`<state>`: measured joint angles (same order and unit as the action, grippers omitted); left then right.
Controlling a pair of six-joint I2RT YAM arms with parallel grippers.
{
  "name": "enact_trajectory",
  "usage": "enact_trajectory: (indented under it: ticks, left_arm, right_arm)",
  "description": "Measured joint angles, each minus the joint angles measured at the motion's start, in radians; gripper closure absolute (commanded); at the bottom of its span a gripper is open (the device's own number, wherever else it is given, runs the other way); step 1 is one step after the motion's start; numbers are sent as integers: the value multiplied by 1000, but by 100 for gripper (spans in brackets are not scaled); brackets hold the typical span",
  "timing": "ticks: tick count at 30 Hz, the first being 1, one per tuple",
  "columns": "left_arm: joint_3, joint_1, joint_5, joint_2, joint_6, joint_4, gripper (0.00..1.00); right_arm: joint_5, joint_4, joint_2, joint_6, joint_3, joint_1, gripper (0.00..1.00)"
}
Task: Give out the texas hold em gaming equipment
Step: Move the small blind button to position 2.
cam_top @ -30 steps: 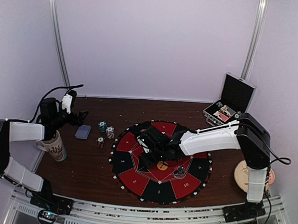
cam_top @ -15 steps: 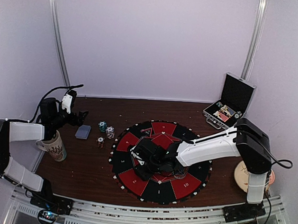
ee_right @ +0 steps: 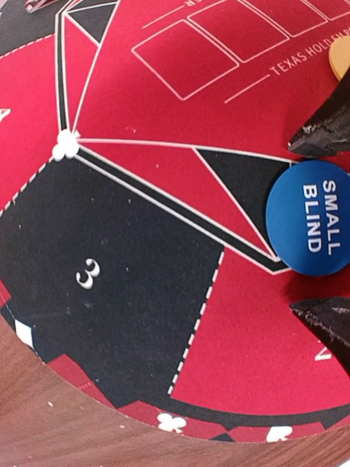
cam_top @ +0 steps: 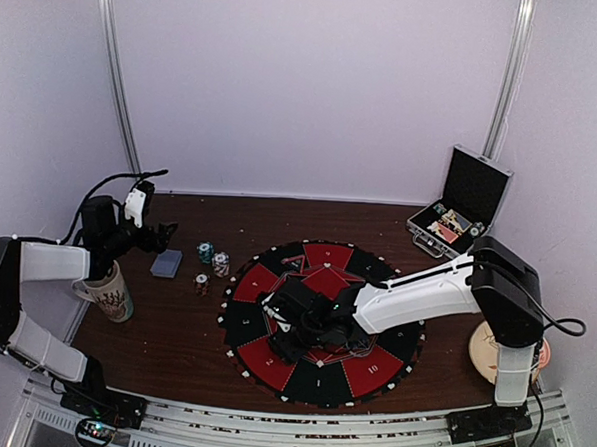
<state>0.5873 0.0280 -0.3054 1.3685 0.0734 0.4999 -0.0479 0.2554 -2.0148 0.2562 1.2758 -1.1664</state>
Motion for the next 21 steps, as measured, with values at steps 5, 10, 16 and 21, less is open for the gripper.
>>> enact_trajectory:
  ticks: [5,10,16,21]
  left_arm:
    - [0,0,0,2,0,0,2]
    - [0,0,0,2,0,0,2]
    - [0,0,1,2,0,0,2]
    - [0,0,3,2,0,0,2]
  right_arm:
    - [6,-3,9,-2,-10,-2,17]
    - [-27,14,101,8,-89,3,12]
    - [-87,-7,246,41,-193,50,11]
    - [-92,-23,257,63,-275,116,11]
